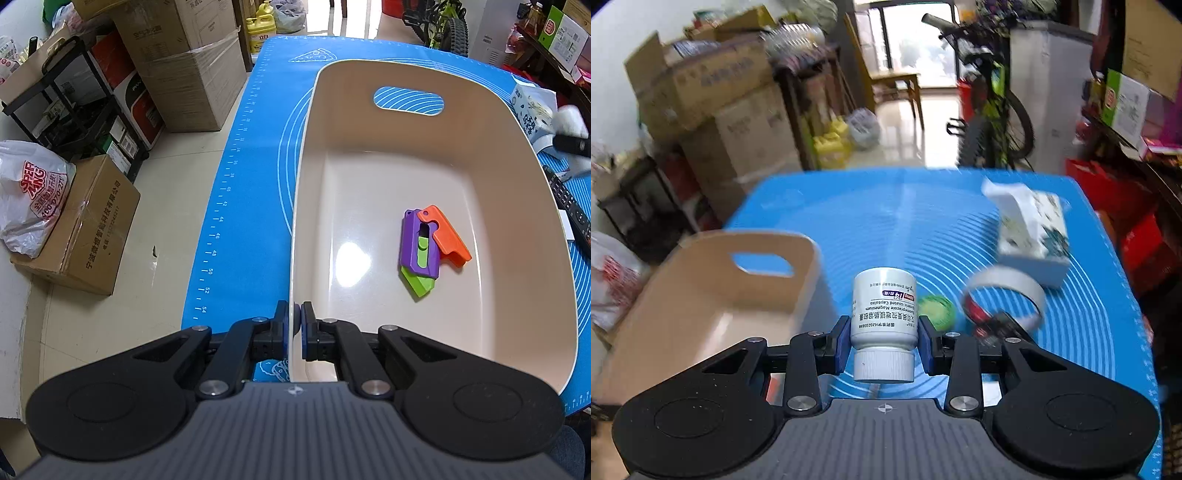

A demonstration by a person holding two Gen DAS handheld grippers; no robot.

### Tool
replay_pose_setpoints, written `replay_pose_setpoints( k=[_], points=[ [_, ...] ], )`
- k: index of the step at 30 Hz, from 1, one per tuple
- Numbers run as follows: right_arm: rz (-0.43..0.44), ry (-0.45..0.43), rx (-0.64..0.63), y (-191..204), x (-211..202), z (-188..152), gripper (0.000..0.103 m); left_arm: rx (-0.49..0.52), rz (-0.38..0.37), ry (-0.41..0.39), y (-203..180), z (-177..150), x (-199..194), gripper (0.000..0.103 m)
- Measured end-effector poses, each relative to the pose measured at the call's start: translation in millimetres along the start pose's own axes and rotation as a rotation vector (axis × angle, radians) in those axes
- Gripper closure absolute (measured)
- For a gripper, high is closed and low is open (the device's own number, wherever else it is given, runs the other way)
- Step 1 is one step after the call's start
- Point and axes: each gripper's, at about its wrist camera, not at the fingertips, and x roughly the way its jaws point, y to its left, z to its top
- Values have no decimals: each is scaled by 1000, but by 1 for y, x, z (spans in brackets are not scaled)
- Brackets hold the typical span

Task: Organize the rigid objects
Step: 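Carry the pill bottle into the basket and release it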

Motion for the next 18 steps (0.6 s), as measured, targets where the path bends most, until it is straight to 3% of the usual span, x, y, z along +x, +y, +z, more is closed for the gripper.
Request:
replay_pose_setpoints(
  k=[5,10,13,18],
  points=[
    [106,-42,-40,34,-17,9,60,1,1,1,0,0,0,95],
    [197,-31,-115,66,-17,4,60,1,2,1,-1,1,0,95],
    [227,16,-185,90,-9,-6,60,0,3,1,-1,1,1,95],
    [274,168,-274,121,14,-24,60,2,4,1,-2,0,1,95]
  ],
)
